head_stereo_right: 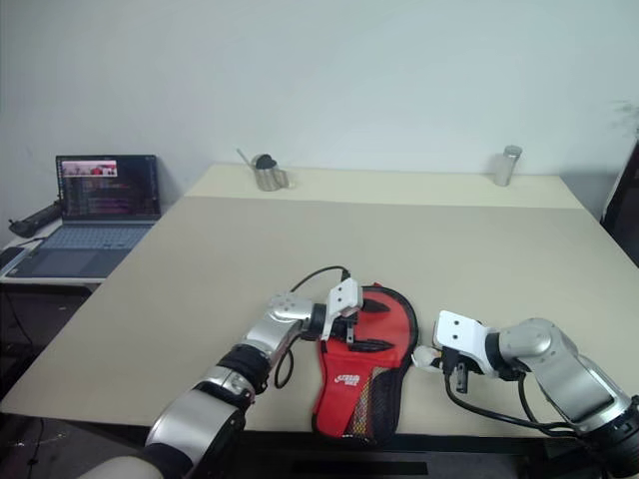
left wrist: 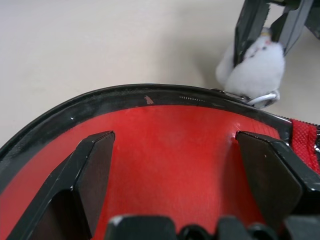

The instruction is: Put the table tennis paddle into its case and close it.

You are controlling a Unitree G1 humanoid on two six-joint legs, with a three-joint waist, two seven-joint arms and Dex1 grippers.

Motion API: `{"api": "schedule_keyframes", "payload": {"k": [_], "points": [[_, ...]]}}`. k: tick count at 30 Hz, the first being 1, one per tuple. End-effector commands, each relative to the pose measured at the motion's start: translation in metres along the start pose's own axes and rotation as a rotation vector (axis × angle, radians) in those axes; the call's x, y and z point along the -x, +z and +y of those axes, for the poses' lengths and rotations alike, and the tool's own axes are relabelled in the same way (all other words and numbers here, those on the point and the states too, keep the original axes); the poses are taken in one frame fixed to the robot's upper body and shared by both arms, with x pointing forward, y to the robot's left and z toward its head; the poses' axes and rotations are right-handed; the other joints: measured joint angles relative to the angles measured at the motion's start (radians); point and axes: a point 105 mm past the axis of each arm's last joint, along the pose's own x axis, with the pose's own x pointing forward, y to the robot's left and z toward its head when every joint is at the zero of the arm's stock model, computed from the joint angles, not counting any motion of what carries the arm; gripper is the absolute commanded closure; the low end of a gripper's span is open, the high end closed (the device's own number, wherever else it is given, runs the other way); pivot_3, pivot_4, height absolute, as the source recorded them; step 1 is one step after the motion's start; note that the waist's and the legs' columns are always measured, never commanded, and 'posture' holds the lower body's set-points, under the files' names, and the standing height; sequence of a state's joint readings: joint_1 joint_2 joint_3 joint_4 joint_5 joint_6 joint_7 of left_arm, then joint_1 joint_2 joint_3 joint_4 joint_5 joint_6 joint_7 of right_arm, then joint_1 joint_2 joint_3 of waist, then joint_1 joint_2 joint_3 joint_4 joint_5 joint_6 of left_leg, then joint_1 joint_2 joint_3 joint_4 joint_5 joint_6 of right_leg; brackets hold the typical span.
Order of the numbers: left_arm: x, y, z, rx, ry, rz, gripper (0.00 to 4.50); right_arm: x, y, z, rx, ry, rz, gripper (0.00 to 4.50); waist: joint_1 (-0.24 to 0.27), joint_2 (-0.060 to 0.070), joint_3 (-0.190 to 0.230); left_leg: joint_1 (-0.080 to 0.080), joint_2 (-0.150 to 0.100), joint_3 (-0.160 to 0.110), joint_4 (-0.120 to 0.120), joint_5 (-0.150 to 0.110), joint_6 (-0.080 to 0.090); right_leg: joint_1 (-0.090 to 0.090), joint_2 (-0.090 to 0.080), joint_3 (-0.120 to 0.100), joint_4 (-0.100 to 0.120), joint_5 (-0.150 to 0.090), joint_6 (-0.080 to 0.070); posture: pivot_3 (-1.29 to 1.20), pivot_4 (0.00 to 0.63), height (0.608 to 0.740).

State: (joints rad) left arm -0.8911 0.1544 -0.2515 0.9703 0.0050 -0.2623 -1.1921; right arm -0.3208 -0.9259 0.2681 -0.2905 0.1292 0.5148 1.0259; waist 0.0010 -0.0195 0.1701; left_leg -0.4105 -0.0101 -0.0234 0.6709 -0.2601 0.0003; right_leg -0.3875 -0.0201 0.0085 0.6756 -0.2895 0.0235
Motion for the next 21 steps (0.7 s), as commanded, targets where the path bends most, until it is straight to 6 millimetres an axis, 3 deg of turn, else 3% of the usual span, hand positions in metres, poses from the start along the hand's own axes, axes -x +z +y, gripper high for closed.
{"api": "schedule_keyframes", "payload": {"k": [1, 9, 21], "points": [[-0.004, -0.029, -0.02, 0.028, -0.094, 0.115, 0.27, 0.013, 0.011, 0.006, 0.001, 0.029, -0.027, 4.27, 0.0, 0.0, 0.0, 0.001, 0.0, 0.0, 0.0, 0.0, 0.0, 0.001, 0.0, 0.0, 0.001, 0.0, 0.0, 0.0, 0.15, 0.74], [-0.008, -0.037, -0.025, 0.037, -0.117, 0.151, 0.27, 0.024, 0.019, 0.023, 0.016, 0.09, -0.024, 4.28, 0.0, 0.0, -0.001, 0.011, 0.0, 0.001, -0.001, 0.0, 0.0, 0.01, 0.0, 0.001, 0.0, -0.001, 0.0, 0.0, 0.15, 0.74], [-0.018, -0.028, -0.022, 0.005, -0.109, 0.126, 0.27, 0.035, 0.016, 0.079, 0.119, 0.232, 0.059, 4.28, 0.012, 0.0, -0.004, 0.011, 0.0, 0.0, -0.001, 0.0, 0.0, 0.013, 0.0, 0.0, -0.003, -0.001, 0.0, 0.0, 0.15, 0.74]]}}
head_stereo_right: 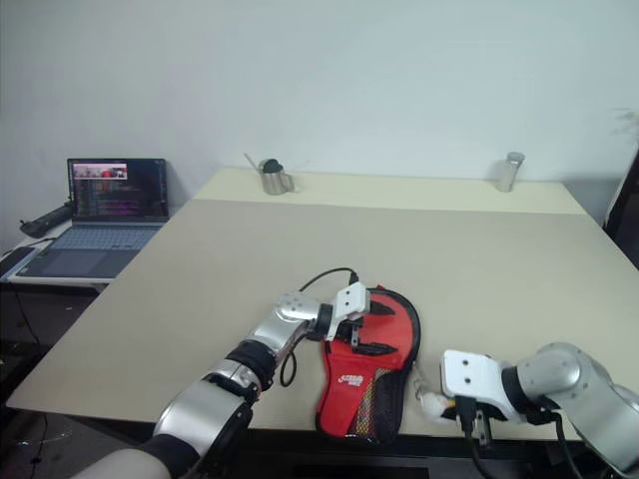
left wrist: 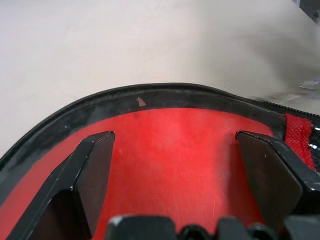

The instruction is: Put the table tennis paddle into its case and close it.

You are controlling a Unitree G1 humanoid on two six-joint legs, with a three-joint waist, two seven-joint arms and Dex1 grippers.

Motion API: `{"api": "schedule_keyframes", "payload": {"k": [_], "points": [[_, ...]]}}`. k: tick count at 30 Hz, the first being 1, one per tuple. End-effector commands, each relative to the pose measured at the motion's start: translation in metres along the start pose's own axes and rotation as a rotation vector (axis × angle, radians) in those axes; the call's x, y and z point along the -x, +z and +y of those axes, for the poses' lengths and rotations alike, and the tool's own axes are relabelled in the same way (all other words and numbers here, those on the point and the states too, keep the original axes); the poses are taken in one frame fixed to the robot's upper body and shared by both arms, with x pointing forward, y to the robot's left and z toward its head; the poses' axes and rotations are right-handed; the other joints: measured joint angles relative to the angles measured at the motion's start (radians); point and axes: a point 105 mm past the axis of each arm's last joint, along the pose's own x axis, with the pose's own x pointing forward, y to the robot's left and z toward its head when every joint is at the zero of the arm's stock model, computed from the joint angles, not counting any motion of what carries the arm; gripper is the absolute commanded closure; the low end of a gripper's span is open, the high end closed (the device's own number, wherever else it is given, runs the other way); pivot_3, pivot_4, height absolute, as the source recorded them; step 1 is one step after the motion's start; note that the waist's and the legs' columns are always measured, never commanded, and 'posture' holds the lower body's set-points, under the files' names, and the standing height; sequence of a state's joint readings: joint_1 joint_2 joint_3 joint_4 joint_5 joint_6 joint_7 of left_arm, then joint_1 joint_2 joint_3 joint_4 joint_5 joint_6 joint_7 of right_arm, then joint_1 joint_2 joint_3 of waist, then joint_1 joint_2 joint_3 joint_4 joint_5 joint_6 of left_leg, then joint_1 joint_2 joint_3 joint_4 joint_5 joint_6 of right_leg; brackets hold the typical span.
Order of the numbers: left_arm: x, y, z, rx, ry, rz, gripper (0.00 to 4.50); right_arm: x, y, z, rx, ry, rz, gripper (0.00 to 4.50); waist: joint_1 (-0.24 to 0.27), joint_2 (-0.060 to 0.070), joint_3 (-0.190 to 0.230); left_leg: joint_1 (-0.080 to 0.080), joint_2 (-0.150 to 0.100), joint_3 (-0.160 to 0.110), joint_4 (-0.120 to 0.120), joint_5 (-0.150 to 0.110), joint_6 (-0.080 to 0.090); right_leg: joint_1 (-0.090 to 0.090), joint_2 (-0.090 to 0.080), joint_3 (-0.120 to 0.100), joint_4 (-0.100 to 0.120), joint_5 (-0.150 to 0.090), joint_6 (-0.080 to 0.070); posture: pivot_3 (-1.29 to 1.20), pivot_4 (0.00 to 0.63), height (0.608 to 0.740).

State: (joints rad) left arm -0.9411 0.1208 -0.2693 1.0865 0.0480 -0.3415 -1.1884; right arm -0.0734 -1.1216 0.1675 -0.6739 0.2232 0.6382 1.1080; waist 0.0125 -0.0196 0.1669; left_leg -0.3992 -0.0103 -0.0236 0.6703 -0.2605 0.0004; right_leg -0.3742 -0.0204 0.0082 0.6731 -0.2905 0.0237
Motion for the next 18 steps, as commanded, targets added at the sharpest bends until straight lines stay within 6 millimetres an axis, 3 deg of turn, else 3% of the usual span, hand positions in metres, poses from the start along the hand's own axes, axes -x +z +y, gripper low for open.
{"api": "schedule_keyframes", "payload": {"k": [1, 18], "points": [[-0.009, -0.024, -0.019, 0.039, -0.067, 0.09, 0.27, 0.005, 0.009, 0.014, 0.067, 0.025, 0.0, 4.28, 0.003, -0.001, -0.001, 0.0, 0.0, 0.0, 0.0, 0.0, 0.0, 0.0, 0.0, 0.0, 0.0, 0.0, 0.0, 0.0, 0.15, 0.74], [-0.03, -0.005, -0.014, 0.002, -0.054, 0.063, 0.27, 0.005, 0.02, 0.071, 0.066, 0.141, 0.024, 4.29, 0.012, -0.002, -0.002, 0.0, -0.001, -0.001, 0.0, 0.0, 0.0, 0.001, -0.001, -0.001, -0.001, -0.003, 0.005, 0.0, 0.15, 0.74]]}}
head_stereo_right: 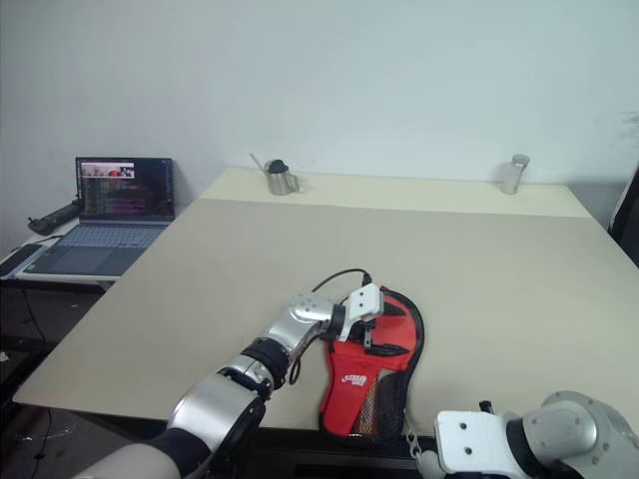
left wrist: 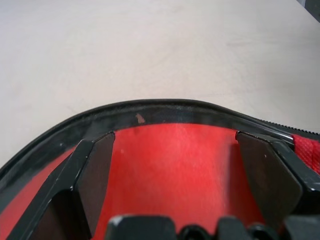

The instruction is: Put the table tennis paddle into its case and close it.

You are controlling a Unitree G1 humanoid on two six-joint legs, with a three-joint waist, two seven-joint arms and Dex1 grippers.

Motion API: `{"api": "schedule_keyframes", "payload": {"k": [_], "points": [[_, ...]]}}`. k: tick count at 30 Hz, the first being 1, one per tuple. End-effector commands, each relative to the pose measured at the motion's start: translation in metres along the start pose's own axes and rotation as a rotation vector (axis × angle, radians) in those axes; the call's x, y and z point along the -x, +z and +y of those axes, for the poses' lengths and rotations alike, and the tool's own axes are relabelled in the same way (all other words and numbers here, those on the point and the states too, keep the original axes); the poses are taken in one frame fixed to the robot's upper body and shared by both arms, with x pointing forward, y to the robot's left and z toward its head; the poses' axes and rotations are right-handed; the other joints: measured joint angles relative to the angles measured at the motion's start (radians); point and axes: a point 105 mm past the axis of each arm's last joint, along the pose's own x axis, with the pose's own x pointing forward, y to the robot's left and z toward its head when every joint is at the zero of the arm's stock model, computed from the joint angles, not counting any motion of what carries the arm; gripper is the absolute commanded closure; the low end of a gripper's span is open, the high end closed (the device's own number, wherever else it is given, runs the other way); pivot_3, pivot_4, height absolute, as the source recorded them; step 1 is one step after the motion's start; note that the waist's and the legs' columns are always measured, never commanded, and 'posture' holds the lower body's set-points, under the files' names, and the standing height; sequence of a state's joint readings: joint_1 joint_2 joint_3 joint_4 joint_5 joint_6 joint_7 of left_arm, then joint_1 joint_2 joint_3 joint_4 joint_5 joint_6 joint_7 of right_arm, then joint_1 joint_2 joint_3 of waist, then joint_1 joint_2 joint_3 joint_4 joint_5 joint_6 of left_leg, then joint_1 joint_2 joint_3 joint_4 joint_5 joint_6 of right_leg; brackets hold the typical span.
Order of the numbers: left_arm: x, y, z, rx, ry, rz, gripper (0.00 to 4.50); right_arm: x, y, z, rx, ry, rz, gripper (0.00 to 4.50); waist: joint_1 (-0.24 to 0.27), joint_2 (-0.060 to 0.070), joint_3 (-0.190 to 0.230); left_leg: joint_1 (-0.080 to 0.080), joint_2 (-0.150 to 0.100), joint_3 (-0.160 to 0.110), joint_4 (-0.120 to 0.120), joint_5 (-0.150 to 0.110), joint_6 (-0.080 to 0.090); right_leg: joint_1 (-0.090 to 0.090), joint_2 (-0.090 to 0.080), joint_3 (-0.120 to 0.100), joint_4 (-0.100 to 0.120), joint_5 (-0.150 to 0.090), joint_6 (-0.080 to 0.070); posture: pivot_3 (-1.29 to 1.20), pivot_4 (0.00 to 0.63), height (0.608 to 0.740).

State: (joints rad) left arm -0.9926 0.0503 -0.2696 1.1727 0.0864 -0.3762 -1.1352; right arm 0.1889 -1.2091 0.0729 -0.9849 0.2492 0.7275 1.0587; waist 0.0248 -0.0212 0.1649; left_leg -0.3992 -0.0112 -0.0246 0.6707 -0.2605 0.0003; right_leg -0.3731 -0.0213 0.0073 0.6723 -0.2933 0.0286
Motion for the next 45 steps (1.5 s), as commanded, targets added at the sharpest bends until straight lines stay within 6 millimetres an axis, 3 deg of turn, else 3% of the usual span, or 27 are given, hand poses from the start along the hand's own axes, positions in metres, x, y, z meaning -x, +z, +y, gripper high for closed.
{"api": "schedule_keyframes", "payload": {"k": [1, 6, 12, 20, 25, 29, 33, 37, 40, 45], "points": [[-0.01, -0.014, -0.013, 0.02, -0.048, 0.065, 0.27, 0.002, 0.009, 0.013, 0.029, 0.046, -0.016, 4.29, 0.0, 0.0, 0.0, 0.0, 0.0, 0.0, 0.0, 0.0, 0.0, 0.0, 0.0, 0.0, 0.0, 0.0, 0.0, 0.0, 0.15, 0.74], [-0.015, -0.008, -0.013, 0.009, -0.056, 0.055, 0.27, -0.004, 0.016, 0.021, 0.016, 0.072, -0.082, 4.29, 0.0, -0.001, 0.0, 0.0, 0.0, 0.0, 0.0, 0.0, 0.0, 0.0, 0.0, 0.0, 0.0, 0.0, 0.0, 0.0, 0.15, 0.74], [-0.017, -0.005, -0.012, 0.004, -0.053, 0.05, 0.27, -0.004, 0.016, 0.01, 0.015, -0.014, -0.072, 4.29, -0.001, -0.001, 0.001, 0.0, 0.0, 0.0, 0.0, 0.0, 0.0, 0.0, 0.0, 0.0, -0.001, 0.0, 0.001, 0.0, 0.15, 0.74], [-0.011, -0.007, -0.009, 0.018, -0.015, 0.023, 0.27, 0.013, 0.026, -0.007, -0.042, -0.06, -0.092, 1.62, -0.002, -0.001, 0.001, 0.0, 0.0, 0.0, 0.0, 0.0, 0.0, 0.0, 0.0, 0.0, -0.001, 0.0, 0.001, 0.0, 0.15, 0.74], [-0.004, -0.011, -0.006, 0.035, 0.021, 0.003, 0.27, 0.044, 0.044, -0.04, -0.162, -0.137, -0.244, 1.62, -0.003, -0.002, 0.001, 0.0, 0.0, 0.0, 0.0, 0.0, 0.0, 0.0, 0.0, 0.0, 0.0, 0.001, -0.002, 0.0, 0.15, 0.74], [0.007, -0.005, 0.001, 0.041, 0.066, -0.054, 0.27, 0.061, 0.042, -0.077, -0.25, -0.24, -0.345, 1.62, -0.006, -0.002, 0.001, 0.0, 0.001, 0.001, 0.0, 0.0, 0.0, 0.0, 0.0, 0.0, 0.0, 0.003, -0.004, 0.0, 0.15, 0.74], [0.035, 0.015, 0.015, 0.059, 0.127, -0.177, 0.27, 0.064, 0.027, -0.116, -0.257, -0.384, -0.404, 1.62, -0.018, -0.003, 0.002, 0.0, 0.002, 0.002, -0.001, 0.0, 0.0, -0.002, 0.001, 0.002, 0.001, 0.003, -0.005, 0.0, 0.15, 0.74], [0.083, 0.036, 0.017, 0.101, 0.184, -0.262, 0.27, 0.053, 0.016, -0.139, -0.265, -0.425, -0.537, 1.62, -0.029, -0.003, 0.003, -0.002, 0.002, 0.004, -0.005, 0.0, 0.0, -0.008, 0.001, 0.006, 0.004, 0.002, -0.005, 0.0, 0.15, 0.74], [0.128, 0.045, 0.004, 0.119, 0.256, -0.267, 0.27, 0.052, 0.004, -0.159, -0.296, -0.446, -0.572, 1.62, -0.035, -0.002, 0.004, -0.002, 0.002, 0.006, -0.006, 0.0, 0.0, -0.01, 0.001, 0.007, 0.005, 0.002, -0.006, 0.0, 0.15, 0.74], [0.187, 0.024, -0.033, 0.153, 0.403, -0.082, 0.27, 0.069, -0.02, -0.194, -0.318, -0.559, -0.577, 1.62, -0.052, 0.0, 0.005, -0.001, 0.004, 0.008, -0.006, 0.0, 0.0, -0.011, 0.001, 0.009, 0.006, 0.002, -0.007, 0.0, 0.15, 0.74]]}}
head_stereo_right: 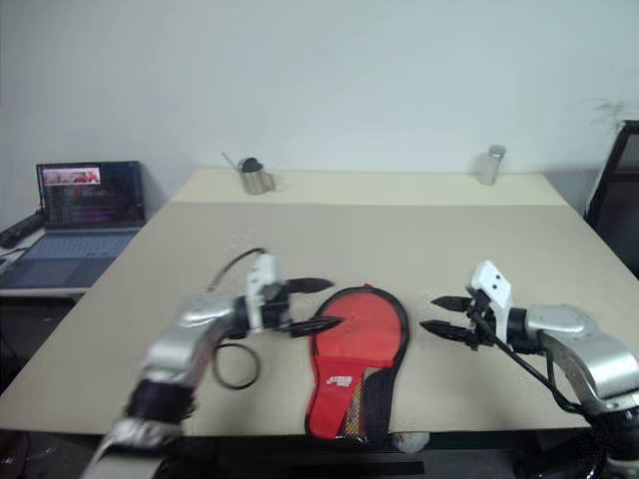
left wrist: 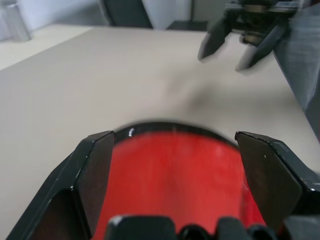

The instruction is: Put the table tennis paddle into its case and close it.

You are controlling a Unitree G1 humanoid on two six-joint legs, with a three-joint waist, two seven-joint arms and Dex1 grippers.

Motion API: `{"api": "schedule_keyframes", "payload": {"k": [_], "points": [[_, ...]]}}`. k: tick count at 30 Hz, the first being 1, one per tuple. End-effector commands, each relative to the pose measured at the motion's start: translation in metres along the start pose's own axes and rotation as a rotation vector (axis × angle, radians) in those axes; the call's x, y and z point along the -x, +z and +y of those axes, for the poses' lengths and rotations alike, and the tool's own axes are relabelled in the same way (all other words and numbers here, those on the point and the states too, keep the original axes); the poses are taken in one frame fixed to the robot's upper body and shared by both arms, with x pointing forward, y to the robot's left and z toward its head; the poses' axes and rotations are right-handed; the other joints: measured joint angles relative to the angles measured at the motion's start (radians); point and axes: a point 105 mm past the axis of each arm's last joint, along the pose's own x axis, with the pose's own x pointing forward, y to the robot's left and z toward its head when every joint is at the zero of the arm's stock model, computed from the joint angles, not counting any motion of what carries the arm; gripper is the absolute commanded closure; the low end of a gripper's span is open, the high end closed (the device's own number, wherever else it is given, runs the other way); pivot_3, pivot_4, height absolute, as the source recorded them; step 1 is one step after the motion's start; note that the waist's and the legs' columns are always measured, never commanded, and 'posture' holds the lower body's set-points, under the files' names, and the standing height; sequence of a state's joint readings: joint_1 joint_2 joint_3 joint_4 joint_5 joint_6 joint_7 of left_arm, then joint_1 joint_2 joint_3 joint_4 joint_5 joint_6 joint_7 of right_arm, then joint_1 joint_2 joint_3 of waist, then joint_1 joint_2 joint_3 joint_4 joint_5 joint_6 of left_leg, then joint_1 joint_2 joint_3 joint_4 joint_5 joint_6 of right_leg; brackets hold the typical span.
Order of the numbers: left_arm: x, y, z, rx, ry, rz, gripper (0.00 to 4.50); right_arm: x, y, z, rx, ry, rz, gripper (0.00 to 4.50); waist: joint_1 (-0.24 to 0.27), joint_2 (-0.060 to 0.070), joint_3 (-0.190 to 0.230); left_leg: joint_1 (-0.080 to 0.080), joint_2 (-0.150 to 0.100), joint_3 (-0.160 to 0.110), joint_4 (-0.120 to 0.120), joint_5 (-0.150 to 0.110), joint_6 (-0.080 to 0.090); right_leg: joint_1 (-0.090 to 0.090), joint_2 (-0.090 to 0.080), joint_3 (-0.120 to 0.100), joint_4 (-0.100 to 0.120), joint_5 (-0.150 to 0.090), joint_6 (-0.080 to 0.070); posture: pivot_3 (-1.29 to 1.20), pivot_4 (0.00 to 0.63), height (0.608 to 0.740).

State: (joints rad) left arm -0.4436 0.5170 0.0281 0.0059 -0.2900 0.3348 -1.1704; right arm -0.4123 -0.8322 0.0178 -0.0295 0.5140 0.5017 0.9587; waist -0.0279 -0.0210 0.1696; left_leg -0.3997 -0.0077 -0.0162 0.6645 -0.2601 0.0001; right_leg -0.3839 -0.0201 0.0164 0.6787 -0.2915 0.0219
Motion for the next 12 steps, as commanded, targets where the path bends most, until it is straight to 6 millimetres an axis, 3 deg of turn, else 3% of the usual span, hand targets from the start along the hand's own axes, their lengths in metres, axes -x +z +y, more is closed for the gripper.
{"api": "schedule_keyframes", "payload": {"k": [1, 4, 6, 12], "points": [[0.031, 0.002, -0.006, -0.047, 0.079, 0.073, 0.27, 0.011, 0.008, -0.027, 0.068, -0.073, -0.02, 1.62, 0.0, 0.0, 0.0, 0.0, 0.0, 0.0, 0.0, 0.0, 0.0, 0.0, 0.0, 0.0, 0.0, 0.0, 0.0, 0.0, 0.15, 0.74], [0.046, -0.004, 0.007, -0.053, 0.192, 0.112, 0.27, 0.018, 0.007, -0.048, 0.1, -0.129, -0.002, 1.62, 0.015, 0.001, 0.001, 0.0, 0.0, 0.0, 0.0, 0.0, 0.0, 0.0, 0.0, -0.001, 0.0, 0.0, -0.001, 0.0, 0.15, 0.74], [0.048, -0.004, 0.011, -0.062, 0.223, 0.101, 0.27, 0.015, 0.008, -0.051, 0.109, -0.129, -0.003, 1.62, 0.025, 0.001, 0.001, 0.0, 0.0, 0.0, 0.001, 0.0, 0.0, 0.001, -0.001, -0.001, 0.0, 0.0, -0.001, 0.0, 0.15, 0.74], [0.032, -0.006, 0.013, -0.053, 0.301, 0.043, 0.27, 0.009, 0.002, -0.056, 0.118, -0.124, 0.023, 1.62, 0.026, 0.001, 0.001, -0.001, 0.0, 0.001, 0.0, 0.0, 0.0, 0.0, -0.001, 0.0, 0.0, 0.0, -0.001, 0.0, 0.15, 0.74]]}}
